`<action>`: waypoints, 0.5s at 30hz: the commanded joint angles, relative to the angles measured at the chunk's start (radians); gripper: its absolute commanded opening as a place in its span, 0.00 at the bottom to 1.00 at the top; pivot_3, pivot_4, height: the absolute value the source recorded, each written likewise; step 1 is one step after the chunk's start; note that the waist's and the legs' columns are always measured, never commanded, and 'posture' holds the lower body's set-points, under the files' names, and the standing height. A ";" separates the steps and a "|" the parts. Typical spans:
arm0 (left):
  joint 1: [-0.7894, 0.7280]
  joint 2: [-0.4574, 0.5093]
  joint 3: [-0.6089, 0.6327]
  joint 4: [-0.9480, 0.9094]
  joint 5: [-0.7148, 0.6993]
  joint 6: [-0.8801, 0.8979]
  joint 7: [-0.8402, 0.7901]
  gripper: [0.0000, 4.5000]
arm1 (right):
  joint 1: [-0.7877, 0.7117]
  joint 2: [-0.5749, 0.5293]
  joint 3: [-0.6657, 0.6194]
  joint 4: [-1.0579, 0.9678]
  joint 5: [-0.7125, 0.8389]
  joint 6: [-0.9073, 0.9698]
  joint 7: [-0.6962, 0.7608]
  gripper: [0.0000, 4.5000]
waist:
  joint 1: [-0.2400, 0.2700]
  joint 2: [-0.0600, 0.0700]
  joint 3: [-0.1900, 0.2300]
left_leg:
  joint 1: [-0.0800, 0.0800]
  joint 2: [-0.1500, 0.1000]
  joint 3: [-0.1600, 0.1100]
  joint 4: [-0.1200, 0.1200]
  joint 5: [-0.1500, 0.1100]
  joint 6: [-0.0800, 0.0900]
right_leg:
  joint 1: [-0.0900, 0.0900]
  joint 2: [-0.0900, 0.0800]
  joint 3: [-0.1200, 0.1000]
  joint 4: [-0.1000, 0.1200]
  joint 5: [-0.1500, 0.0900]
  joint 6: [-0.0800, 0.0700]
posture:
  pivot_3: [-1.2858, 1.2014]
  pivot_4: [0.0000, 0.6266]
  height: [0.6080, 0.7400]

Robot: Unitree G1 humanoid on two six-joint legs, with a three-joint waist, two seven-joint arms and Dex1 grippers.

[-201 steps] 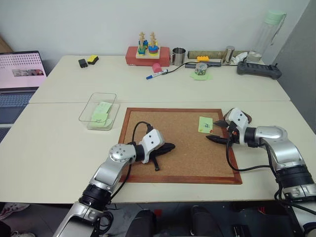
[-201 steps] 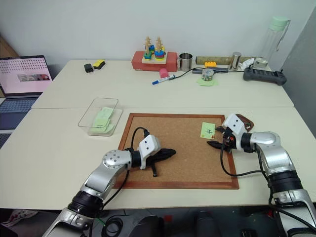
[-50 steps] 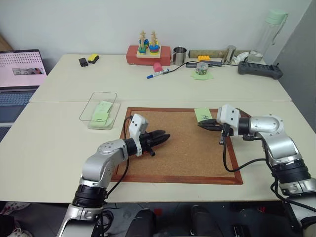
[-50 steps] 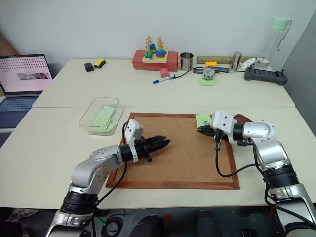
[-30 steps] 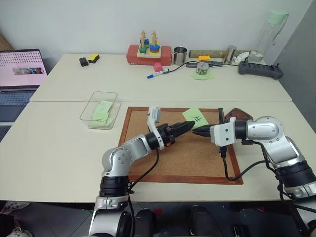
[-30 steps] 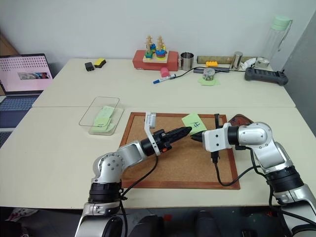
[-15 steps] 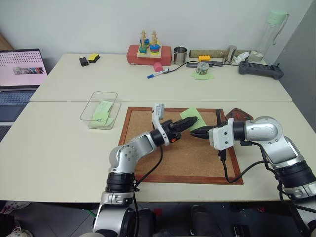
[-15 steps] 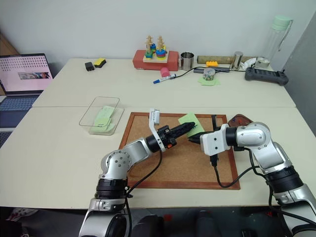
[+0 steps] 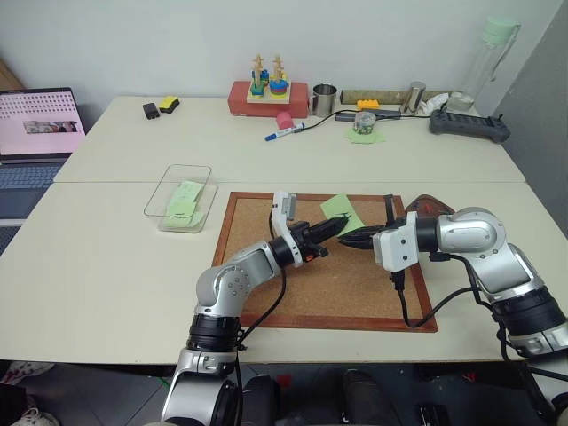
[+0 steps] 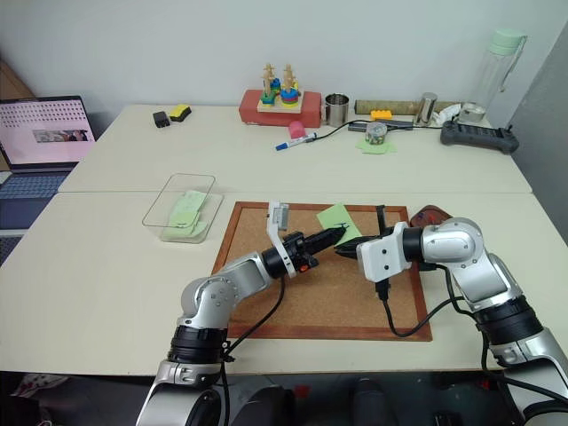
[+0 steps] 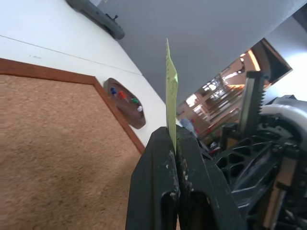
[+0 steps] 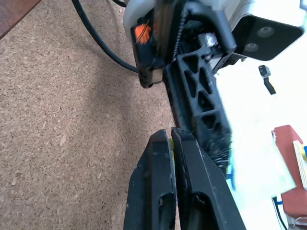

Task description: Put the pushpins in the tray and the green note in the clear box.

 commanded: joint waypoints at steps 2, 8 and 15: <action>-0.003 -0.014 -0.015 0.032 0.064 -0.083 0.016 0.01 | 0.006 -0.020 -0.068 -0.155 0.098 0.055 -0.014 0.00 | 0.000 0.000 0.000 | 0.000 0.000 0.000 0.000 0.000 0.000 | 0.000 0.000 0.000 0.000 0.000 0.000 | 0.52 0.24 1.00; -0.003 -0.027 -0.003 0.028 0.088 -0.129 0.026 0.01 | 0.047 -0.072 -0.187 -0.200 0.166 0.265 -0.068 0.00 | 0.011 0.000 0.000 | -0.001 0.000 -0.001 0.000 -0.002 0.004 | 0.000 -0.001 0.000 -0.001 0.000 0.000 | 0.52 0.24 1.00; 0.043 0.014 0.008 -0.153 0.061 -0.123 0.044 0.01 | 0.057 -0.068 -0.320 0.049 0.092 0.507 -0.308 0.00 | 0.015 0.000 0.000 | -0.001 0.000 0.000 0.000 -0.002 0.004 | 0.000 -0.001 0.000 0.000 0.000 0.000 | 0.52 0.24 1.00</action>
